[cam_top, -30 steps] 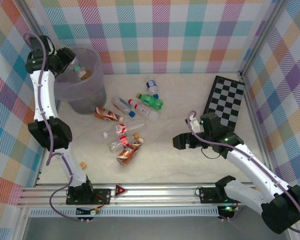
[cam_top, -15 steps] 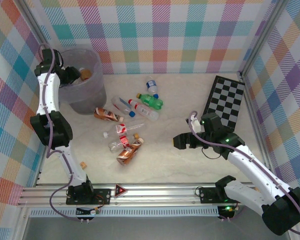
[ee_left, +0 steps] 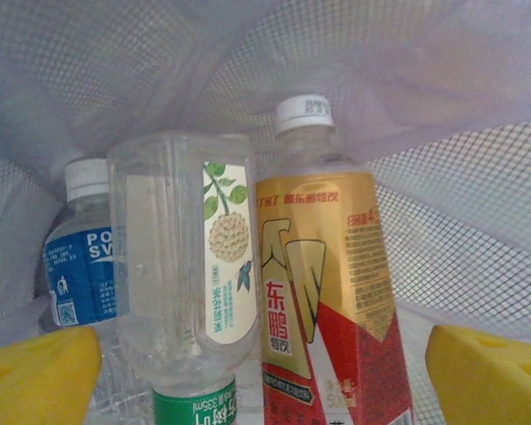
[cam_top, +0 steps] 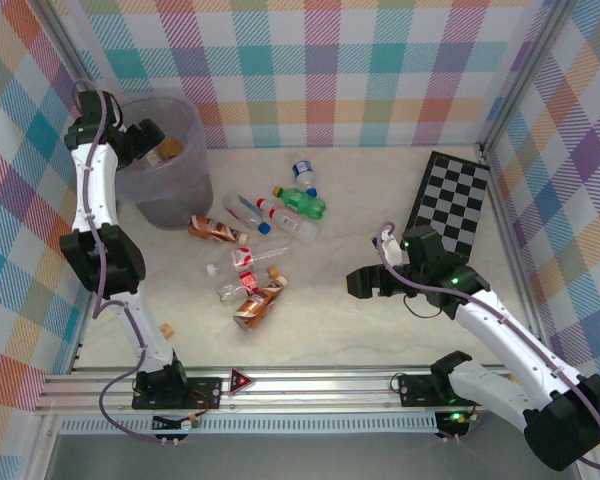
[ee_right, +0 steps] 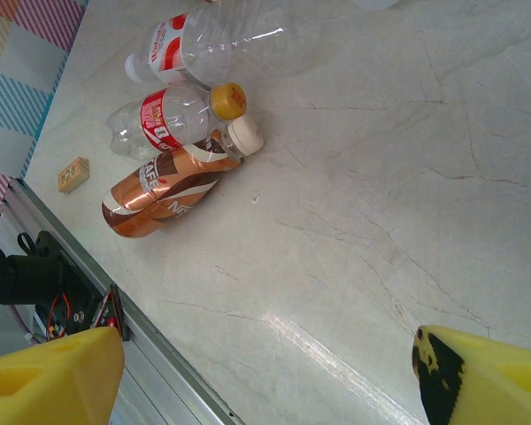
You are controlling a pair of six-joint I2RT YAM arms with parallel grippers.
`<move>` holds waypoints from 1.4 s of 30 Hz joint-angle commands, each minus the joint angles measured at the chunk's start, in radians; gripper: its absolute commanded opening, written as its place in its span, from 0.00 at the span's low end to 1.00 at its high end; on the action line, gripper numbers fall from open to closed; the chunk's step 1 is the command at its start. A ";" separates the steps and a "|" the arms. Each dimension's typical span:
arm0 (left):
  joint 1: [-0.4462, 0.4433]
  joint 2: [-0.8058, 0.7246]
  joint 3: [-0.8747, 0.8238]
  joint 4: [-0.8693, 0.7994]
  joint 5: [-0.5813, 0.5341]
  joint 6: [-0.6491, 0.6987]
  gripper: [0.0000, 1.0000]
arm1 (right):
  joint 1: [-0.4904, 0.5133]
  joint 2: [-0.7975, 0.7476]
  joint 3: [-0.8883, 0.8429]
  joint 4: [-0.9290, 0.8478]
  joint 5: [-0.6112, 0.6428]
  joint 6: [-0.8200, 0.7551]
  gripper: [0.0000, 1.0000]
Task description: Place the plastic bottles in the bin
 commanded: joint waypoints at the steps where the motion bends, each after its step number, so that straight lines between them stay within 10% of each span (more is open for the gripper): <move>1: 0.003 -0.077 0.059 -0.038 -0.015 0.043 0.95 | -0.007 -0.006 0.012 -0.003 0.011 -0.001 0.85; 15: -0.018 -0.214 0.138 -0.117 0.060 0.199 1.00 | -0.008 0.017 0.039 0.015 0.040 0.031 0.90; 25: -0.218 -0.414 0.138 -0.205 -0.053 0.359 1.00 | -0.019 0.025 0.062 0.002 0.097 0.053 0.94; 33: -0.500 -0.623 -0.212 -0.238 -0.190 0.393 0.98 | -0.050 0.046 0.065 -0.006 0.100 0.067 0.95; 42: -0.779 -0.873 -0.836 -0.187 -0.217 0.138 0.91 | -0.120 0.107 0.096 -0.021 0.102 0.063 0.95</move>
